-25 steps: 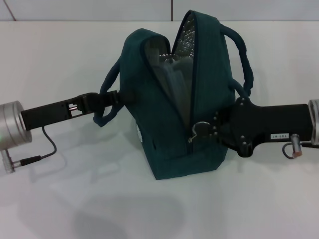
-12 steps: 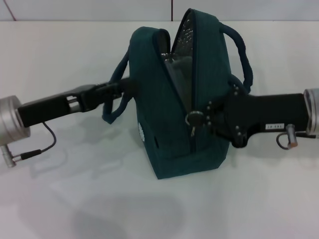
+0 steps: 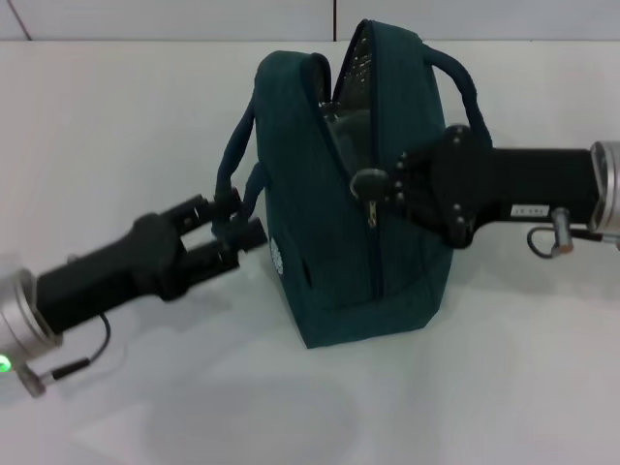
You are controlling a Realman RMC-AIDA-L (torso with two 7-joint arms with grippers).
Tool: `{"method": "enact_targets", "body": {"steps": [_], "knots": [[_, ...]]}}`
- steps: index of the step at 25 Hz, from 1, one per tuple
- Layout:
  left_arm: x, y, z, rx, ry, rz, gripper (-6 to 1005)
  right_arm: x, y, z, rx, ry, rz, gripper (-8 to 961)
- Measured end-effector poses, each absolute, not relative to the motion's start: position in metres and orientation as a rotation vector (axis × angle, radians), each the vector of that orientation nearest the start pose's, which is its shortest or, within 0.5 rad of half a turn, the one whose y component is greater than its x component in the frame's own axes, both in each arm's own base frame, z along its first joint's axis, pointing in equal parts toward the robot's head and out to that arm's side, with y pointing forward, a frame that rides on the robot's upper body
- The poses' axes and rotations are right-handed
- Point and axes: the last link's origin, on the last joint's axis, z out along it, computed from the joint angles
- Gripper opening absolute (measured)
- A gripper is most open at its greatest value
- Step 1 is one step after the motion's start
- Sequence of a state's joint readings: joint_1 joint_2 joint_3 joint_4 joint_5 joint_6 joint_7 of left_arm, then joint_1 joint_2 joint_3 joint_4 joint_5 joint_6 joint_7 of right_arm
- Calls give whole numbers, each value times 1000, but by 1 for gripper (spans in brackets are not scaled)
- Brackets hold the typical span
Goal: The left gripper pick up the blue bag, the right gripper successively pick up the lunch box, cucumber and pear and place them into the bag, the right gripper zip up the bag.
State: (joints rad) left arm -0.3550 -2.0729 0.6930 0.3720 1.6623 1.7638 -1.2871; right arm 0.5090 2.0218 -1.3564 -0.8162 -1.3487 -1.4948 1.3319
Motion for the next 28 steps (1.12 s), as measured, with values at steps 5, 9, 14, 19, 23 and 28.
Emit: {"method": "enact_targets", "body": {"steps": [5,9,14,19,23,28], "knots": [[-283,245,-24,-2452,-870,-1331,706,153,339,-7,-2752,92,1139,28],[-282,245,-34,-2441,-874,-1321,748,148,349,-9,-2667,75,1194,29],[-278,251,-41,-2442,-894,-1318,741,146,353,-25,-2732,118,1175,29],[-276,253,-45,-2435,-889,-1312,722,147,352,-29,-2745,111,1158,30],[-274,252,-49,-2424,-872,-1320,707,148,353,-29,-2741,114,1147,31],[-275,255,-54,-2393,-905,-1307,687,145,354,-29,-2746,103,1144,31]]}}
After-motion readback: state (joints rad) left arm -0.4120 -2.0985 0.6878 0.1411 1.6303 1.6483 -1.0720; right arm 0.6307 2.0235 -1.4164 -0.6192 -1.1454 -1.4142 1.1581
